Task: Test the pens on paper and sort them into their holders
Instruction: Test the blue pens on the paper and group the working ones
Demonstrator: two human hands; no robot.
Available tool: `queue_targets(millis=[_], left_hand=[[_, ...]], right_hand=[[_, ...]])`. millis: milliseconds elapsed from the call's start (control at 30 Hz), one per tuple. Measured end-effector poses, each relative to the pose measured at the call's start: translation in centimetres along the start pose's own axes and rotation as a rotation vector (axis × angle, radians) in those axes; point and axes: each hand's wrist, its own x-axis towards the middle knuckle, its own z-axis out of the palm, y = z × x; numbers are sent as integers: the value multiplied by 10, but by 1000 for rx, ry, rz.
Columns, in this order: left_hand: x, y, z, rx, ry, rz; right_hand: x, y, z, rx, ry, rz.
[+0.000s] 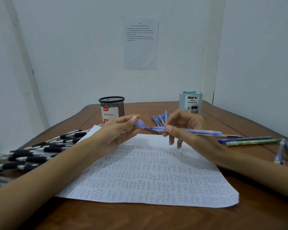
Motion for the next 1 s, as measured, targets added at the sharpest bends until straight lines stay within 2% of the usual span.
queue_targets(millis=[200, 633, 833, 1000], left_hand=[[1, 0, 1, -80, 20, -34], [-2, 0, 3, -51, -16, -68], [-3, -1, 5, 28, -74, -54], [-7, -4, 7, 204, -149, -22]], right_hand=[[-2, -1, 1, -81, -4, -110], [-1, 2, 0, -122, -50, -57], [1, 1, 0, -85, -1, -27], [-1, -1, 2, -74, -24, 11]])
